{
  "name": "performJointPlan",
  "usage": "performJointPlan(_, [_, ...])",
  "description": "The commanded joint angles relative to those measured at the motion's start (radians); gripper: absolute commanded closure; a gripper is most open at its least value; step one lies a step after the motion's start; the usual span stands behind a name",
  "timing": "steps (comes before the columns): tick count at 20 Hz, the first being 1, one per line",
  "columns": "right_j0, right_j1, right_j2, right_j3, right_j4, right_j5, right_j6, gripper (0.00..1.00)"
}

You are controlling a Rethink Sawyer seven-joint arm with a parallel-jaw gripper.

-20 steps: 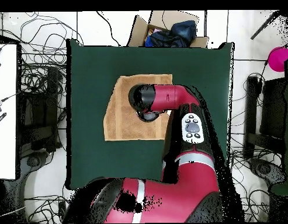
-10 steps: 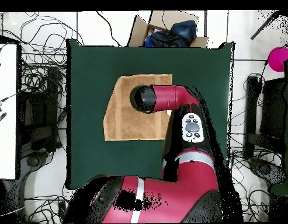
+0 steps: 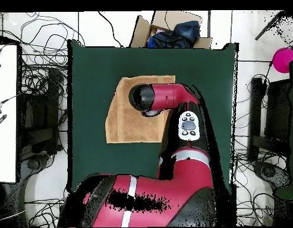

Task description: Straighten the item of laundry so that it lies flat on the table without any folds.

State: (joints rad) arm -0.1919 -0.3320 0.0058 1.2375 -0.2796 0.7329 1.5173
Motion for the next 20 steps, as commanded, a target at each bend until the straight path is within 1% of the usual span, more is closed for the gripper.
performJointPlan(1, [-0.002,0.040,-0.041,-0.034,-0.055,0.132,0.043,1.00])
performJointPlan(5, [-0.008,0.042,-0.051,-0.027,-0.059,0.139,0.044,1.00])
performJointPlan(8, [-0.004,0.034,-0.076,-0.026,-0.076,0.169,0.038,1.00])
performJointPlan(13, [0.000,0.027,-0.091,-0.009,-0.074,0.172,0.063,1.00])
performJointPlan(16, [0.006,0.023,-0.114,0.016,-0.052,0.168,0.126,1.00])
performJointPlan(20, [0.006,0.023,-0.126,0.039,-0.041,0.200,0.119,1.00])
